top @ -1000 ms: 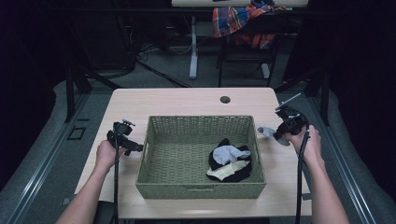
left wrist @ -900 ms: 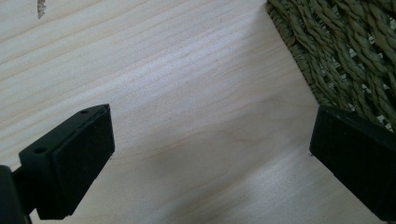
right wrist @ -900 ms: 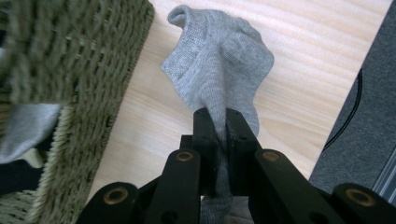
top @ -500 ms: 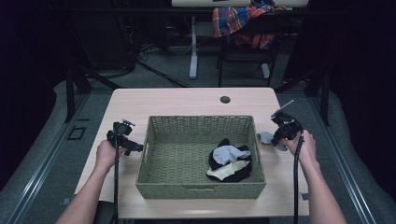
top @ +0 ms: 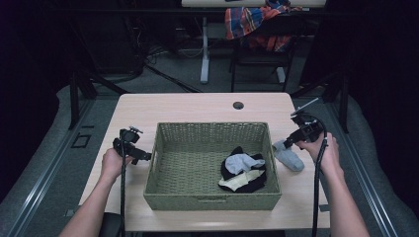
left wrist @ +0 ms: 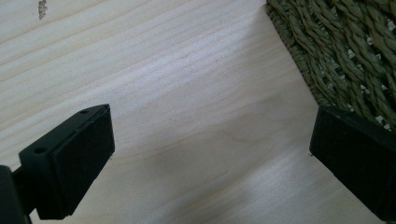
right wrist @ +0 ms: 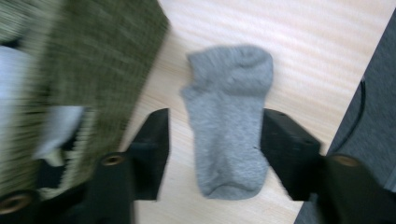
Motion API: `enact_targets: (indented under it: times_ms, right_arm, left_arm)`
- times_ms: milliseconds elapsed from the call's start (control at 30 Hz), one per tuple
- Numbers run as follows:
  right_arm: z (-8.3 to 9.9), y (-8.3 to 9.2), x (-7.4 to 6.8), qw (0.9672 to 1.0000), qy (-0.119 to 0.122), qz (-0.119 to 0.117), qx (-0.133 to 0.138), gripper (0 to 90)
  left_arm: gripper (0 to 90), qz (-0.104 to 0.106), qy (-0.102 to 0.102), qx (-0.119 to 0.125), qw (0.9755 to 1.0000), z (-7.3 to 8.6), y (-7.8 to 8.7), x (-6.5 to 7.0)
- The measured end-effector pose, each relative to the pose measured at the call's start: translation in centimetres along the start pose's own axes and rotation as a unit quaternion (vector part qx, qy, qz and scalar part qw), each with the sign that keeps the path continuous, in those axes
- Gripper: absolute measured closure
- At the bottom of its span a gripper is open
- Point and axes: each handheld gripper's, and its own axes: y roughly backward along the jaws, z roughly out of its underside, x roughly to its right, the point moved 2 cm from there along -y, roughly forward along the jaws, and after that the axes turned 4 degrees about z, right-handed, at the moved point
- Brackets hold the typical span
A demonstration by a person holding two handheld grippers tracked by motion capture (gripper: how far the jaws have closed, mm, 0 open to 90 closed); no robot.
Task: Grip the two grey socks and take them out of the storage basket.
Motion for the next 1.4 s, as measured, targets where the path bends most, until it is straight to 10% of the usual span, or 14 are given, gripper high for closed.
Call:
enact_targets:
  times_ms: [367, 967, 1400]
  right_arm:
    - [-0.8, 4.4, -3.7, 0.9971, 0.056, -0.03, 0.041, 0.1]
    - [-1.6, 5.8, -11.2, 0.9824, 0.146, -0.078, 0.087, 0.0]
    - [-1.8, 2.7, -14.1, 0.9783, 0.192, -0.066, 0.043, 2.4]
  left_arm:
    - [0.0, -0.001, 0.003, 0.0, 1.0, 0.2, 0.1, -0.2]
    - [0.0, -0.002, 0.0, -0.003, 1.0, 0.1, 0.0, 0.0]
    - [0.0, 0.0, 0.002, -0.001, 1.0, 0.2, 0.0, -0.1]
